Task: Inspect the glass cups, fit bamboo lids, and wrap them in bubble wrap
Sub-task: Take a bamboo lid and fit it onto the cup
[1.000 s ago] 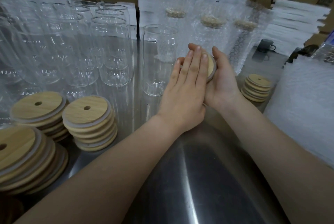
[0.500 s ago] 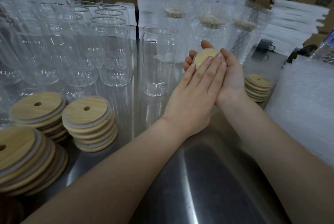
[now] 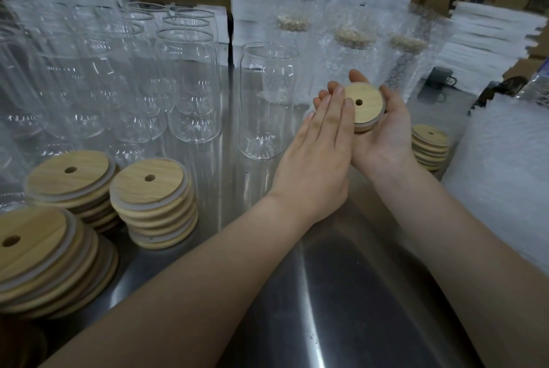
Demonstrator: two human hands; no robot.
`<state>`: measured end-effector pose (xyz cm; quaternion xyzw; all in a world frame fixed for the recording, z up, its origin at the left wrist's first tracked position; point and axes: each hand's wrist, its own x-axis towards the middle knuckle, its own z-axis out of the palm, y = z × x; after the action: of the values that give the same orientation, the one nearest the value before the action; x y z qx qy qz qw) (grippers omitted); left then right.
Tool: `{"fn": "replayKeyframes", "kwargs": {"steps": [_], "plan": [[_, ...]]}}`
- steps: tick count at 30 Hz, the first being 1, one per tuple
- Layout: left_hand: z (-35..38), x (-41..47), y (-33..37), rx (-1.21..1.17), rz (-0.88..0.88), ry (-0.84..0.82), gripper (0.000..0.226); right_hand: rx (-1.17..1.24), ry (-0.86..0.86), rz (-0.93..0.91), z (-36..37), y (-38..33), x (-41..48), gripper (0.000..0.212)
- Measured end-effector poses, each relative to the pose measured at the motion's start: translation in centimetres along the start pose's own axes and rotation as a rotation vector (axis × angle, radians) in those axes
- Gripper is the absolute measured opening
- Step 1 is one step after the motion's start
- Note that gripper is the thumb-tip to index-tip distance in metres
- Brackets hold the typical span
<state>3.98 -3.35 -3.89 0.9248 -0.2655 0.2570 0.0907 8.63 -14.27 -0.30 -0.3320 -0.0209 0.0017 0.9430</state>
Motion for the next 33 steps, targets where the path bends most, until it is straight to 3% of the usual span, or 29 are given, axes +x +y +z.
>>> {"fn": "replayKeyframes", "kwargs": {"steps": [2,5,7,11,16,19,27,33], "plan": [[-0.7,0.0,-0.1,-0.035,0.000,0.132,0.074,0.002,0.016,0.004,-0.2,-0.2,0.1,0.045],[-1.6,0.2,-0.6,-0.090,-0.057,0.501,0.064,-0.036,0.051,-0.006,-0.6,-0.3,0.3,0.047],[-1.8,0.3,-1.4,-0.078,-0.130,0.625,0.063,-0.077,0.084,-0.014,-1.0,-0.2,0.4,0.048],[-1.3,0.5,-3.1,-0.102,-0.384,0.611,0.080,-0.136,0.136,-0.017,-1.5,-0.1,0.6,0.049],[-0.2,0.6,-4.4,-0.584,-0.609,0.535,0.102,-0.222,0.139,-0.023,-1.5,0.5,0.6,0.047],[0.7,0.7,-4.8,-0.729,-0.698,0.453,0.107,-0.219,0.122,-0.030,-1.0,0.7,0.5,0.044],[1.0,0.9,-5.4,-0.849,-0.795,0.472,0.095,-0.233,0.106,-0.080,0.0,0.7,0.4,0.038],[0.5,0.5,-4.9,-0.566,-0.643,0.504,0.090,-0.309,0.085,-0.249,0.8,0.4,-0.1,0.035]]}}
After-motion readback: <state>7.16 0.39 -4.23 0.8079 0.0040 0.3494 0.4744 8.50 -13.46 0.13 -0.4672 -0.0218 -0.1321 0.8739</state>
